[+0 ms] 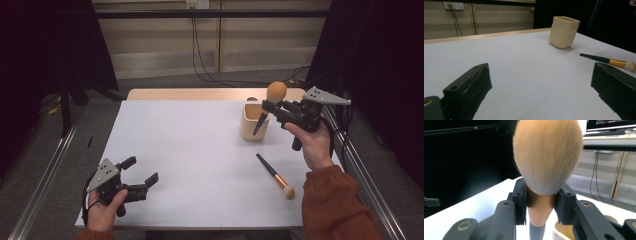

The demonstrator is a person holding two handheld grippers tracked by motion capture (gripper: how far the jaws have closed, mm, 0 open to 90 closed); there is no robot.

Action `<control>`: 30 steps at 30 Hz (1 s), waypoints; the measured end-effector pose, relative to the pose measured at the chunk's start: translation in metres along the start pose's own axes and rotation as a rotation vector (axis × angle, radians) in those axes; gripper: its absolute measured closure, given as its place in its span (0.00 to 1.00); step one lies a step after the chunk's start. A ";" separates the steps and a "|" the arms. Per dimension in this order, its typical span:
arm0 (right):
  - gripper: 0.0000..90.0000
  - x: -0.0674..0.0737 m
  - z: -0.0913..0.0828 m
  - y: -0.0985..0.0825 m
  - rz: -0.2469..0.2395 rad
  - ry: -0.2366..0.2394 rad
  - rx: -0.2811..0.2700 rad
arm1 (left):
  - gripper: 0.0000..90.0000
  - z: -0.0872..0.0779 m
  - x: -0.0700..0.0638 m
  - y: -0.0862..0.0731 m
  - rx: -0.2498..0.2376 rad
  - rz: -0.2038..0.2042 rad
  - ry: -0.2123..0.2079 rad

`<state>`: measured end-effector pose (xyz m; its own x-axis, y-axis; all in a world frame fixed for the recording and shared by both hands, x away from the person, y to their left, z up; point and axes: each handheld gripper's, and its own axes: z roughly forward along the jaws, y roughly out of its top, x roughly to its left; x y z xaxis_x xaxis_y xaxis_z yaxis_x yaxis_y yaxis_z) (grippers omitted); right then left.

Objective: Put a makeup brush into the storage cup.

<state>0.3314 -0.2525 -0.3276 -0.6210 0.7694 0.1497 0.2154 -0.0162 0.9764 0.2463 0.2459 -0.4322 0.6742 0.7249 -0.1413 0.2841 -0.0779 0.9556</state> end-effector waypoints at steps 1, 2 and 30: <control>0.74 -0.001 0.000 0.003 -0.004 -0.001 -0.004 | 0.03 0.000 -0.001 0.000 0.003 0.011 0.005; 0.74 -0.002 0.000 0.007 -0.009 -0.003 -0.004 | 0.03 0.000 -0.001 0.000 0.003 0.013 0.007; 0.74 -0.030 0.038 0.029 -0.040 -0.137 -0.025 | 0.03 0.001 -0.003 0.001 0.008 0.005 0.000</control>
<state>0.3844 -0.2516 -0.3099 -0.5193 0.8498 0.0900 0.1725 0.0011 0.9850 0.2451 0.2436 -0.4312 0.6760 0.7242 -0.1362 0.2861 -0.0877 0.9542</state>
